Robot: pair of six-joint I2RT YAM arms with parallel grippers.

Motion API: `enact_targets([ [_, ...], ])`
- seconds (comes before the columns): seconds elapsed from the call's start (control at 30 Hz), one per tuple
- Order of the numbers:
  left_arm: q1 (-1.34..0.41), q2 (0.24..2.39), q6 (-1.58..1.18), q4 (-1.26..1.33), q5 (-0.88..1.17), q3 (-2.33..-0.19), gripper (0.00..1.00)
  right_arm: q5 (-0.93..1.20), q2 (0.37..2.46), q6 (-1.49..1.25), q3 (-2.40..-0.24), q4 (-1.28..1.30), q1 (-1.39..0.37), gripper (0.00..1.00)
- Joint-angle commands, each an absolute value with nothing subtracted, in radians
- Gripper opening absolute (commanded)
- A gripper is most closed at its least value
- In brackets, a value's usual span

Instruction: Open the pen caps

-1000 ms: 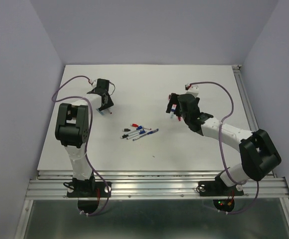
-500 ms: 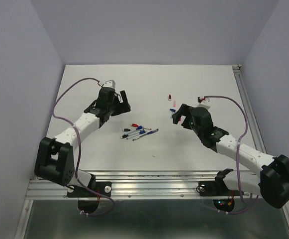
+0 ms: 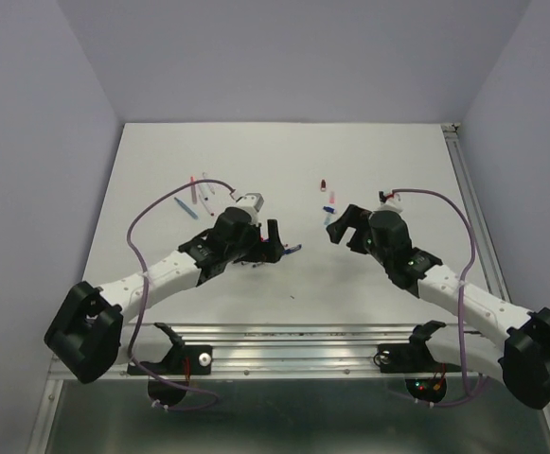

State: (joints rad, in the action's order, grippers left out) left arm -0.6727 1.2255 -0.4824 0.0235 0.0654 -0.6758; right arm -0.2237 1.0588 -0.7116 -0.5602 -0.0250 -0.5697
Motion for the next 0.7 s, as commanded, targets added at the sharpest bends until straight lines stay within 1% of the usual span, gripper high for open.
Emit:
enact_targets([
  [0.0, -0.750, 1.310, -0.394, 0.098, 0.049, -0.752, 0.99, -0.209, 1.060, -0.719, -0.552, -0.018, -0.569, 1.00],
  [0.1, -0.790, 1.399, -0.328, 0.089, 0.040, -0.822, 0.95, -0.221, 1.051, -0.719, -0.554, -0.006, -0.569, 1.00],
  [0.13, -0.798, 1.422, -0.319, 0.087, 0.029, -0.850, 0.93, -0.224, 1.045, -0.718, -0.554, -0.005, -0.569, 1.00],
  [0.27, -0.811, 1.549, -0.298, 0.071, 0.018, -0.922, 0.88, -0.256, 1.037, -0.710, -0.555, 0.029, -0.569, 1.00],
  [0.43, -0.831, 1.650, -0.287, 0.035, 0.008, -1.008, 0.79, -0.279, 1.034, -0.701, -0.557, 0.049, -0.569, 1.00],
  [0.5, -0.836, 1.676, -0.287, 0.029, 0.009, -1.015, 0.78, -0.285, 1.029, -0.699, -0.555, 0.051, -0.569, 1.00],
  [0.67, -0.842, 1.712, -0.299, 0.009, -0.072, -1.034, 0.75, -0.279, 1.022, -0.681, -0.548, 0.037, -0.569, 1.00],
])
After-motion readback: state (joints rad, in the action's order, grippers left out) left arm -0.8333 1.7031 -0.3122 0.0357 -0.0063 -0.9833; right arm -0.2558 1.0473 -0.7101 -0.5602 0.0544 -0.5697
